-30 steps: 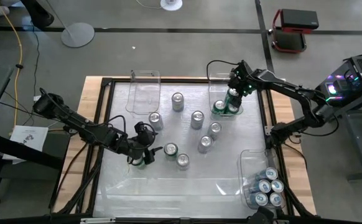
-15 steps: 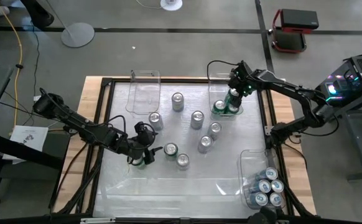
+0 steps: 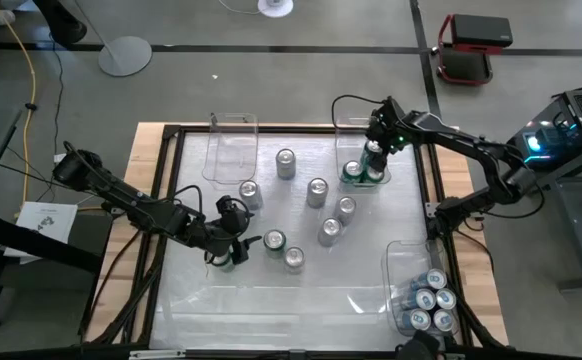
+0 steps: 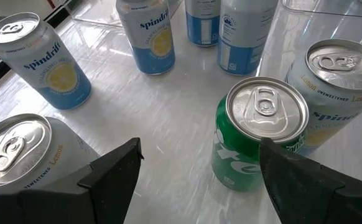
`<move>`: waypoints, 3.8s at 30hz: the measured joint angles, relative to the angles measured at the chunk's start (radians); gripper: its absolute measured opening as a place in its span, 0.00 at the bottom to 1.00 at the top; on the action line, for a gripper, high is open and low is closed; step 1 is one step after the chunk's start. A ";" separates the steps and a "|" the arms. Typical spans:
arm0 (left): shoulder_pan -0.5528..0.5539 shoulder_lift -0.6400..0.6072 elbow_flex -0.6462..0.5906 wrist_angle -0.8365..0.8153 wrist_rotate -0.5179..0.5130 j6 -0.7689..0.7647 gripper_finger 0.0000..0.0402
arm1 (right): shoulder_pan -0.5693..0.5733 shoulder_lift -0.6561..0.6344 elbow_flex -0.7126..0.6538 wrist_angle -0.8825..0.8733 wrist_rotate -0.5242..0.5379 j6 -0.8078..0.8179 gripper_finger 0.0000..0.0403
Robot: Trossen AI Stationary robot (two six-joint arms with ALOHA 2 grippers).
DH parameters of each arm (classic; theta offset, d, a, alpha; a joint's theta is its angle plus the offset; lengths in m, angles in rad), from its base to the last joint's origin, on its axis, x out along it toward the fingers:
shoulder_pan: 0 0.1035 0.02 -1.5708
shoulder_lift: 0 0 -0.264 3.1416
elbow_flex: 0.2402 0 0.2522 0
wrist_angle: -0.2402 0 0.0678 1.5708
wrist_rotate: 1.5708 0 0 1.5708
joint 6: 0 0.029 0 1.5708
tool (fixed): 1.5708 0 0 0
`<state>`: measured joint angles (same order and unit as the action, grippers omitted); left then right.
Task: Sort soda cans
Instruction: Put the green soda can into the top right transparent bin
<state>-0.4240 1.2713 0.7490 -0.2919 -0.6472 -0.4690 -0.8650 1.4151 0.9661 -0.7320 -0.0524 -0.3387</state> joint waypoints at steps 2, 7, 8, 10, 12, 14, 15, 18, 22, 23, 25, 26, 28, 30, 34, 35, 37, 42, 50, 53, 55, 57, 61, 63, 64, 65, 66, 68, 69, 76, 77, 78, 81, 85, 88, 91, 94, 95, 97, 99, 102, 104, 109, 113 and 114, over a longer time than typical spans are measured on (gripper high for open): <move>0.000 0.000 0.000 0.000 0.000 0.000 0.75 | -0.001 0.006 0.002 0.000 0.008 0.015 0.79; 0.000 0.000 0.000 0.000 0.000 0.000 0.75 | -0.001 0.021 0.004 -0.006 0.010 0.020 0.81; 0.000 0.000 0.000 0.000 0.000 0.000 0.75 | -0.001 0.024 0.004 -0.010 0.010 0.021 0.82; 0.000 0.000 0.000 0.000 0.000 0.000 0.75 | -0.002 0.024 0.002 -0.011 0.017 0.023 0.84; 0.000 0.000 0.000 0.001 0.000 0.000 0.75 | -0.002 0.024 0.003 -0.012 0.024 0.023 0.86; 0.000 0.000 0.000 0.002 0.000 0.000 0.75 | -0.002 0.024 0.004 -0.017 0.033 0.016 0.88; 0.000 0.000 0.000 0.002 0.000 0.000 0.75 | -0.002 0.024 0.009 -0.030 0.038 0.007 0.88; 0.000 0.000 0.000 0.002 0.000 0.000 0.75 | -0.001 0.029 0.047 -0.079 0.045 -0.003 0.89; 0.000 0.000 0.000 0.002 0.000 0.000 0.75 | -0.001 0.026 0.133 -0.135 0.044 -0.003 0.89; 0.000 0.000 0.000 0.002 0.000 0.000 0.75 | -0.001 0.026 0.153 -0.160 0.045 -0.003 0.89; 0.000 0.000 0.000 0.002 0.000 0.000 0.75 | -0.001 0.026 0.198 -0.201 0.052 -0.003 0.89; 0.000 0.000 0.000 0.002 0.000 0.000 0.75 | -0.001 0.026 0.220 -0.220 0.052 -0.003 0.89; 0.000 0.000 0.000 0.002 0.000 0.000 0.75 | 0.003 0.025 0.261 -0.273 0.053 -0.003 0.89; 0.000 0.000 0.000 0.002 0.000 0.000 0.75 | 0.019 0.023 0.301 -0.308 0.069 0.007 0.89; 0.000 0.000 0.000 0.001 -0.001 0.000 0.75 | 0.108 -0.024 0.322 -0.319 0.078 0.024 0.89; 0.000 0.000 0.000 0.001 -0.004 0.000 0.75 | 0.142 -0.043 0.316 -0.305 0.078 0.026 0.89; -0.009 0.000 0.000 -0.004 -0.019 0.001 0.75 | 0.221 -0.087 0.308 -0.281 0.088 0.057 0.89; -0.061 -0.014 0.000 -0.064 -0.109 -0.012 0.75 | 0.478 -0.187 0.307 -0.145 0.137 0.176 0.89; -0.163 -0.110 0.000 -0.090 -0.177 -0.043 0.75 | 0.926 -0.176 0.277 0.328 0.063 0.222 0.89; -0.176 -0.130 0.000 -0.110 -0.181 -0.058 0.75 | 1.058 -0.095 0.236 0.587 0.109 0.232 0.89; -0.178 -0.132 0.000 -0.113 -0.184 -0.069 0.75 | 1.105 -0.020 0.239 0.664 0.128 0.253 0.89; -0.178 -0.131 0.000 -0.118 -0.186 -0.069 0.75 | 1.130 0.068 0.264 0.695 0.129 0.278 0.89; -0.177 -0.125 0.000 -0.121 -0.189 -0.071 0.75 | 1.135 0.240 0.351 0.676 0.156 0.339 0.89; -0.177 -0.126 0.001 -0.126 -0.193 -0.083 0.75 | 1.132 0.317 0.415 0.625 0.165 0.338 0.89; -0.177 -0.125 0.001 -0.135 -0.193 -0.090 0.75 | 1.130 0.356 0.453 0.596 0.177 0.338 0.89; -0.177 -0.125 0.001 -0.144 -0.194 -0.097 0.75 | 1.127 0.393 0.495 0.554 0.190 0.338 0.89; -0.177 -0.125 0.001 -0.148 -0.195 -0.105 0.75 | 1.127 0.427 0.540 0.499 0.209 0.339 0.89; -0.177 -0.125 0.001 -0.159 -0.201 -0.120 0.75 | 1.127 0.492 0.635 0.386 0.252 0.339 0.89; -0.177 -0.125 0.001 -0.163 -0.201 -0.122 0.75 | 1.127 0.521 0.681 0.324 0.281 0.341 0.89; -0.177 -0.125 0.001 -0.161 -0.201 -0.124 0.75 | 1.111 0.688 0.904 0.052 0.330 0.427 0.89; -0.177 -0.125 0.001 -0.161 -0.201 -0.125 0.75 | 1.106 0.703 0.919 0.030 0.329 0.438 0.89; -0.177 -0.125 0.001 -0.161 -0.201 -0.126 0.75 | 1.102 0.713 0.931 0.011 0.329 0.449 0.89; -0.177 -0.125 0.000 -0.161 -0.201 -0.130 0.75 | 1.086 0.733 0.943 -0.032 0.319 0.479 0.89; -0.177 -0.125 0.001 -0.161 -0.201 -0.130 0.75 | 1.062 0.734 0.928 -0.039 0.226 0.513 0.89; -0.177 -0.125 0.001 -0.161 -0.201 -0.130 0.75 | 1.048 0.734 0.907 -0.033 0.203 0.522 0.89; -0.177 -0.125 0.001 -0.161 -0.201 -0.130 0.75 | 1.040 0.734 0.885 -0.007 0.189 0.522 0.87; -0.177 -0.125 0.001 -0.161 -0.201 -0.130 0.75 | 1.040 0.734 0.883 -0.002 0.189 0.517 0.82; -0.177 -0.125 0.001 -0.161 -0.201 -0.130 0.75 | 1.040 0.734 0.883 0.001 0.189 0.516 0.80; -0.177 -0.125 0.001 -0.161 -0.201 -0.130 0.75 | 1.040 0.734 0.883 0.005 0.189 0.514 0.75; -0.177 -0.125 0.001 -0.161 -0.201 -0.130 0.75 | 1.040 0.734 0.883 0.005 0.190 0.495 0.70; -0.177 -0.125 0.001 -0.161 -0.201 -0.130 0.75 | 1.040 0.731 0.884 0.005 0.201 0.452 0.70; -0.177 -0.125 0.001 -0.161 -0.201 -0.132 0.75 | 1.040 0.714 0.885 -0.009 0.208 0.410 0.70; -0.177 -0.124 0.000 -0.156 -0.201 -0.133 0.75 | 1.035 0.596 0.886 -0.017 0.239 0.341 0.70; -0.177 -0.124 0.000 -0.156 -0.202 -0.132 0.75 | 1.018 0.475 0.887 -0.090 0.305 0.327 0.70; -0.177 -0.124 0.000 -0.156 -0.202 -0.132 0.75 | 1.009 0.450 0.887 -0.106 0.325 0.320 0.70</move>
<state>-0.6010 1.1469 0.7494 -0.4483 -0.8490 -0.6014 0.1444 1.8651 1.8526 -0.8383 0.2725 -0.0192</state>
